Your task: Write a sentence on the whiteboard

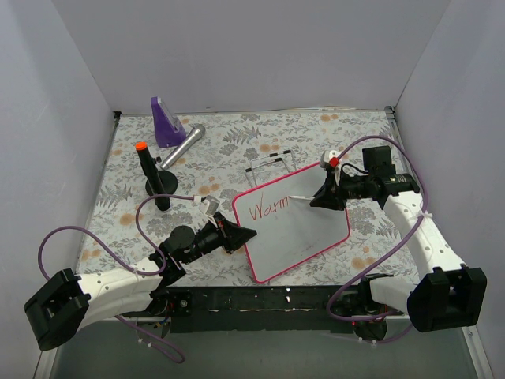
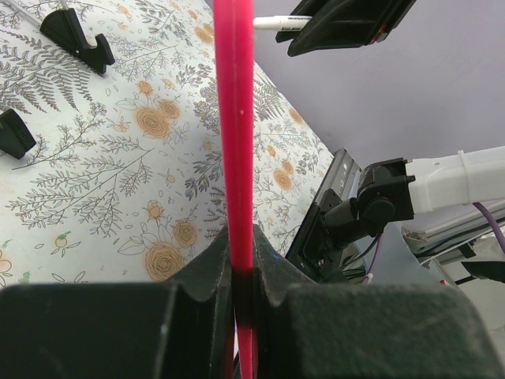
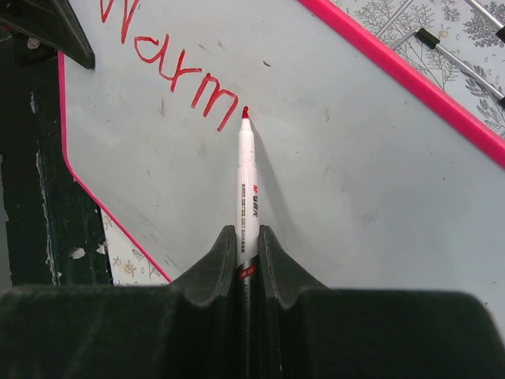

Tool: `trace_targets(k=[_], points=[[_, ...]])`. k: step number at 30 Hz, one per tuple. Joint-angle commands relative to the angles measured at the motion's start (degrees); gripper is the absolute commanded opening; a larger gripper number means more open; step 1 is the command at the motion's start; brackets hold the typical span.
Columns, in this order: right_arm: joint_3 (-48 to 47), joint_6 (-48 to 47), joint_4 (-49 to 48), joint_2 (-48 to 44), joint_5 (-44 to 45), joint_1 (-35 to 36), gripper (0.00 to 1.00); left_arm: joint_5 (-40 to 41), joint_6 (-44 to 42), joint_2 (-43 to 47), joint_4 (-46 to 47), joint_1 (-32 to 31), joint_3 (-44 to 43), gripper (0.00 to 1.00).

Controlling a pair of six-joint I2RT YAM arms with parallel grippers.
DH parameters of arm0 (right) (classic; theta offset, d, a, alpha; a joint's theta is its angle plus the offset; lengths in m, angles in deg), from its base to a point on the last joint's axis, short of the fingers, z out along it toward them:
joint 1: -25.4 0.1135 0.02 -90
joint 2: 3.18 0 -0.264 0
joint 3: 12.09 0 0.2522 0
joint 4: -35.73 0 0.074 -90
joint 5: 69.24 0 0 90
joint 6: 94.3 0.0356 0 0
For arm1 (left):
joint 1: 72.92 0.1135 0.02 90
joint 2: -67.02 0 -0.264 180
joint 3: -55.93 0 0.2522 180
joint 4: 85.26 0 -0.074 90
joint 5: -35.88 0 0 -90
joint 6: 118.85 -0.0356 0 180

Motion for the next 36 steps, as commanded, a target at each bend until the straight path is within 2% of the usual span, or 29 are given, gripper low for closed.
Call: trace_targets(k=[1,12,22,36], points=[[0.09,0.72,-2.44,-0.82,1.96,-0.94,0.01,-1.08,-1.87,1.94,4.07,-0.27,-0.09,0.0],[-0.97,-0.42,-1.03,-0.73,1.7,-2.62,0.01,-1.0,-1.87,2.2,3.98,-0.27,0.0,0.0],[-4.22,-0.34,1.08,-0.56,-4.18,-2.44,0.01,-1.08,-1.87,1.41,4.51,-0.27,-0.08,0.0],[-4.75,0.54,0.55,2.43,-2.96,-1.92,0.01,-1.26,-2.05,1.41,4.25,-0.27,-0.35,0.0]])
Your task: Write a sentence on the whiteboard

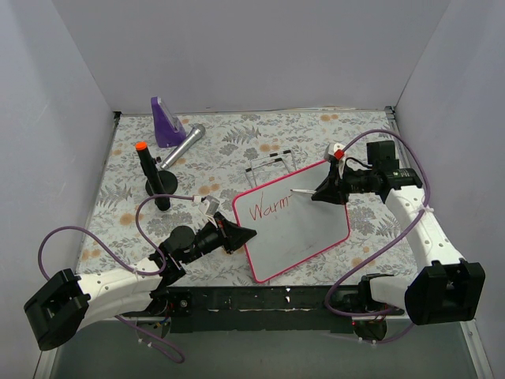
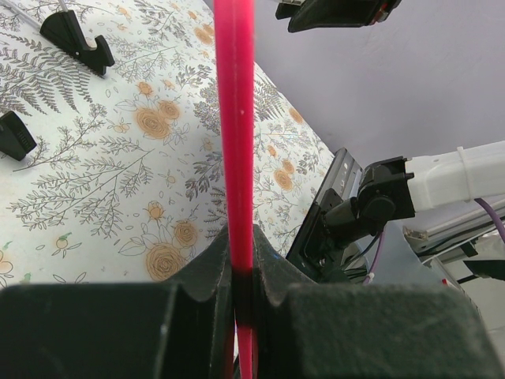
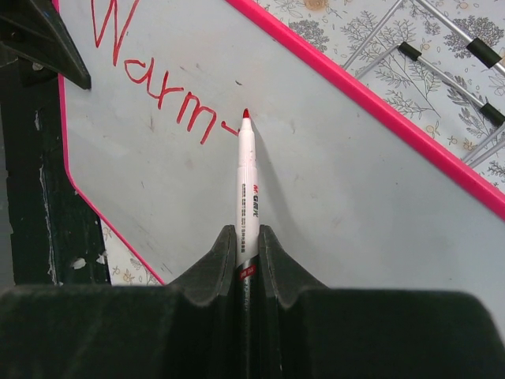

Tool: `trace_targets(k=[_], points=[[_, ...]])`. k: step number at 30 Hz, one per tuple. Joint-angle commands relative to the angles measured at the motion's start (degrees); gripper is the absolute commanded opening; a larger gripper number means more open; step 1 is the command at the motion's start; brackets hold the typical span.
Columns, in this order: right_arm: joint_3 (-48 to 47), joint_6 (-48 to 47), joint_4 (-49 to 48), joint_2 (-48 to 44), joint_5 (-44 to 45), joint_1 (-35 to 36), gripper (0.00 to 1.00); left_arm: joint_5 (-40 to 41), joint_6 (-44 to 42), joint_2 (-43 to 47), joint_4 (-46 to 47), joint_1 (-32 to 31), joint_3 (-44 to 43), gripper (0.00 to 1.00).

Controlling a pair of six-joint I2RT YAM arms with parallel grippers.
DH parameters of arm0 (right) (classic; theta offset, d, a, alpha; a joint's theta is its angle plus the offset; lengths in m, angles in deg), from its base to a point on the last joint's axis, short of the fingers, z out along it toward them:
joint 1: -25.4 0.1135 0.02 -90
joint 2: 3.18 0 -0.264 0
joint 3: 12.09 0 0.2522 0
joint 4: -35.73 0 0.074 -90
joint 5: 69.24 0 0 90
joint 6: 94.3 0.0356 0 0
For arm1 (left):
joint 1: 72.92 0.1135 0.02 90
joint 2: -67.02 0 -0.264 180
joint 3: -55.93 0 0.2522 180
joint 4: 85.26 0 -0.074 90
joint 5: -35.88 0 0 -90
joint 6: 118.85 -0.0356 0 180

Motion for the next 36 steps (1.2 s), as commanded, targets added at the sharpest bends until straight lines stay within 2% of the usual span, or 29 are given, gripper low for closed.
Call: trace_targets(k=[1,24,36], points=[[-1.91,-0.51,0.55,0.31,-0.51,0.31,0.01,-1.24,-1.59,1.39,4.31,-0.27,-0.26,0.0],[4.51,-5.96,5.74,-4.08,1.42,0.4,0.01,-0.97,-1.59,1.47,4.31,-0.27,-0.26,0.0],[0.47,-3.68,3.55,-3.3,-1.39,0.4,0.01,-1.15,-1.5,1.3,4.58,-0.18,-0.08,0.0]])
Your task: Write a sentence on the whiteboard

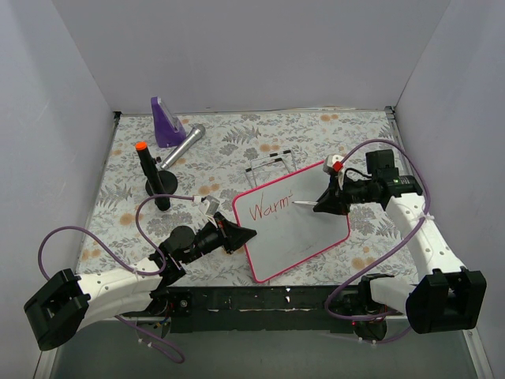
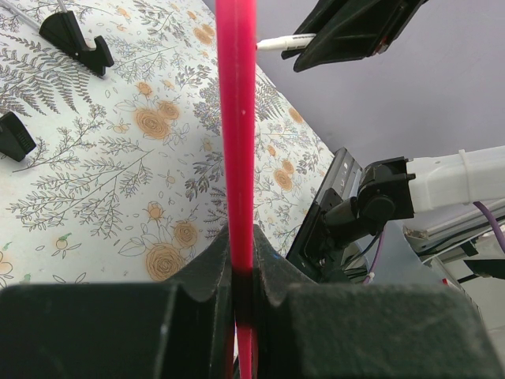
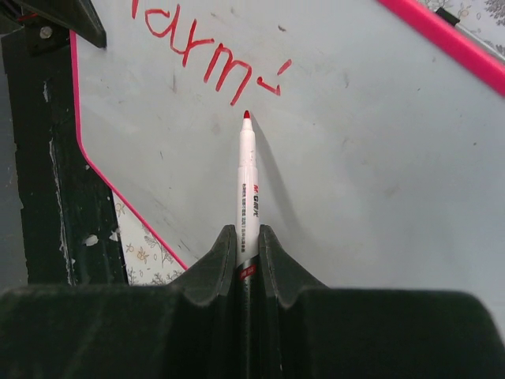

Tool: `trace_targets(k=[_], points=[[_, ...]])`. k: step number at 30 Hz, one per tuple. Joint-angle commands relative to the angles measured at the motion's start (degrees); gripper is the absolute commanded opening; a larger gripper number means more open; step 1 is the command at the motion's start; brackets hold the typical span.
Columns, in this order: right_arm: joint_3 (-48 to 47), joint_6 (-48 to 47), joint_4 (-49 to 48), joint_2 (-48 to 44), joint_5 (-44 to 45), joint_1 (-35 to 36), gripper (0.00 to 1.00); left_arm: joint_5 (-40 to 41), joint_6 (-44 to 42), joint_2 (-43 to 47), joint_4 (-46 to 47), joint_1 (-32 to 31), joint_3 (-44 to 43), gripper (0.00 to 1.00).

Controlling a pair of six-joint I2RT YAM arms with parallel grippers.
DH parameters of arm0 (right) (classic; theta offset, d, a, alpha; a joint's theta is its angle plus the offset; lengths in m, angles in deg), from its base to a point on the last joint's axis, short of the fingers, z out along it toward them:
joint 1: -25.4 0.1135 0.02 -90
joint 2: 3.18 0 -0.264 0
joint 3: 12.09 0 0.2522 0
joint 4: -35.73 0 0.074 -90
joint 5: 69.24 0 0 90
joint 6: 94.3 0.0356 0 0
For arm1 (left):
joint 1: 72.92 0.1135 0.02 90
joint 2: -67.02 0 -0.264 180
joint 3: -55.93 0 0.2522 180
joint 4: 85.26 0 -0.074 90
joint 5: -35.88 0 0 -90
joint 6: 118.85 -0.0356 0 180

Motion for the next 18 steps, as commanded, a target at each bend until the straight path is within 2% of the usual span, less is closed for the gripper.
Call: trace_targets(k=[1,18], points=[[-4.06,2.11,-1.92,-0.34,-2.52,0.29,0.01,-1.04,-1.46,1.1,4.53,-0.26,-0.08,0.0],[-5.99,6.16,-6.49,2.47,-2.26,0.2,0.01,-1.39,-1.37,0.57,5.32,-0.27,0.0,0.0]])
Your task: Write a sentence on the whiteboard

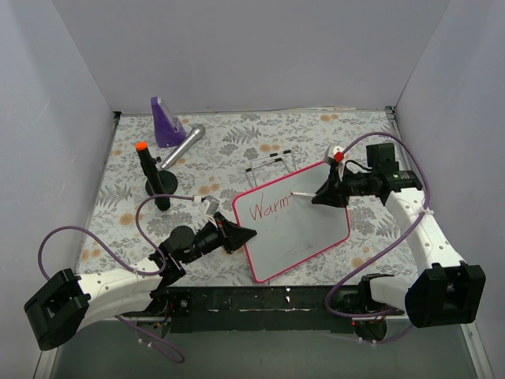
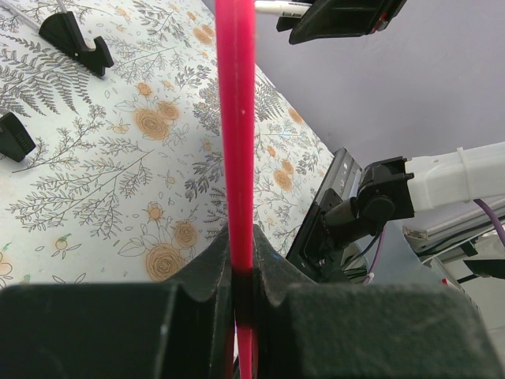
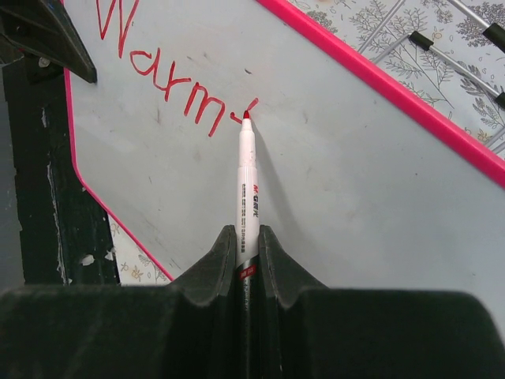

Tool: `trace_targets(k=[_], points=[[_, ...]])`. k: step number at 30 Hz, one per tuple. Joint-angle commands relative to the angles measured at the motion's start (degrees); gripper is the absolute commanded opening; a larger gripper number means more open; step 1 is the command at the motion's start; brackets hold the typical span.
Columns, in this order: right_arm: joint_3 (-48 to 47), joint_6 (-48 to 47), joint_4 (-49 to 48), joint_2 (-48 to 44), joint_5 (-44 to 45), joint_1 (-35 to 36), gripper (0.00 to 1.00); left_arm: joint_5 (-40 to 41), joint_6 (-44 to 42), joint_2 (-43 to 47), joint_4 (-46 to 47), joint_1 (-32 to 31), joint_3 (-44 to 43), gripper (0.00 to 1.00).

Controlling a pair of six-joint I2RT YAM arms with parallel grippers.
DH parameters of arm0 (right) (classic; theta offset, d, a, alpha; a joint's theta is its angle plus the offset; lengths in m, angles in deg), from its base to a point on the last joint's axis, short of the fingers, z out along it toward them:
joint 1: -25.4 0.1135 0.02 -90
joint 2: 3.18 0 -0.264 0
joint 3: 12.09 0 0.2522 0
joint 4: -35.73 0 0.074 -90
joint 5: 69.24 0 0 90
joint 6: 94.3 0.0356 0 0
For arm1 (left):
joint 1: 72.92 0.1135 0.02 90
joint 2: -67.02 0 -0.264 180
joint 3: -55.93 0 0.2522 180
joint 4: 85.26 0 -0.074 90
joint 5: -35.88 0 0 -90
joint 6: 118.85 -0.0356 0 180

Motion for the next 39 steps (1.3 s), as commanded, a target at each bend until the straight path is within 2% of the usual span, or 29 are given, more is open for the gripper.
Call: trace_targets(k=[1,10,23,39], points=[[-3.02,1.38,-2.65,0.24,-1.39,0.29,0.01,-1.28,-1.3,0.6,5.11,-0.27,-0.11,0.0],[-2.58,1.29,-2.82,0.85,-0.86,0.29,0.01,-1.37,-1.39,0.68,5.11,-0.27,-0.11,0.0],[-0.39,-3.98,3.67,0.06,-0.16,0.38,0.01,-1.11,-1.48,1.03,4.84,-0.35,0.07,0.0],[2.25,-6.35,5.61,-1.96,2.13,0.29,0.01,-1.11,-1.74,0.86,4.75,-0.18,-0.28,0.0]])
